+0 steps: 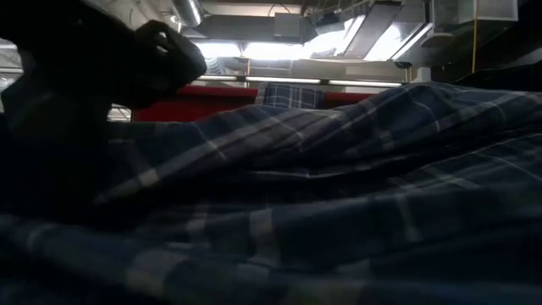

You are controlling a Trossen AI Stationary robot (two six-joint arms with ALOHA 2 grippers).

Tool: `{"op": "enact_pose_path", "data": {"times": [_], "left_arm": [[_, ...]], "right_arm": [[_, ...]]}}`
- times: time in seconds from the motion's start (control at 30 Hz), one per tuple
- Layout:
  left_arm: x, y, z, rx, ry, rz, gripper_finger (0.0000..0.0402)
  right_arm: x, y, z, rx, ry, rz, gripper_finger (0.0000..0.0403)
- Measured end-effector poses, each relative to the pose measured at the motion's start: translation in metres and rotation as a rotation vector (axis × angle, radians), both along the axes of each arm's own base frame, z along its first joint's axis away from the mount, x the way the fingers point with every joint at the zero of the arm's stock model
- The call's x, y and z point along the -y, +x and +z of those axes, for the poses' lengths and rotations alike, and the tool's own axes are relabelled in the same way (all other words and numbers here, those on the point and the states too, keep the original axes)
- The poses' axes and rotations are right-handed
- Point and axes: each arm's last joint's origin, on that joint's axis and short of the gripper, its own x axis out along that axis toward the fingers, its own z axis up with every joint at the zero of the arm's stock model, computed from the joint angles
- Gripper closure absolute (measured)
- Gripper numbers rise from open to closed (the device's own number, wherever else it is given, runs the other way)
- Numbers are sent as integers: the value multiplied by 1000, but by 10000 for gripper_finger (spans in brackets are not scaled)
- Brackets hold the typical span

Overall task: Fold Laundry from Bin
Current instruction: Fold the blue shirt

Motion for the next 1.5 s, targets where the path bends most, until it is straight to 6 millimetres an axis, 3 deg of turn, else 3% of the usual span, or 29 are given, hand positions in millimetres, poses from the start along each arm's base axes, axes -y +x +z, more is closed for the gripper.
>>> {"op": "enact_pose_path", "data": {"times": [0.37, 0.6, 0.73, 0.93, 1.07, 1.33, 1.5], "left_arm": [[2, -1, 3, -21, -72, 83, 391], [8, -6, 28, -11, -78, 85, 399], [11, -11, 29, -27, -68, 97, 399], [13, -21, 30, -26, -16, 143, 399], [10, -30, 42, 48, 76, 220, 399], [3, -36, 34, -5, 148, 322, 400], [3, -34, 30, -1, 169, 326, 400]], "right_arm": [[1, 1, 0, -44, 30, -7, 402], [5, 3, 9, -88, 75, -18, 402], [12, 3, 28, -37, 78, -24, 403], [38, 2, 57, 31, -46, -75, 403], [61, 7, 65, 10, -180, -108, 403], [91, 36, 59, -7, -242, 34, 403], [106, 44, 42, -82, -276, 79, 403]]}}
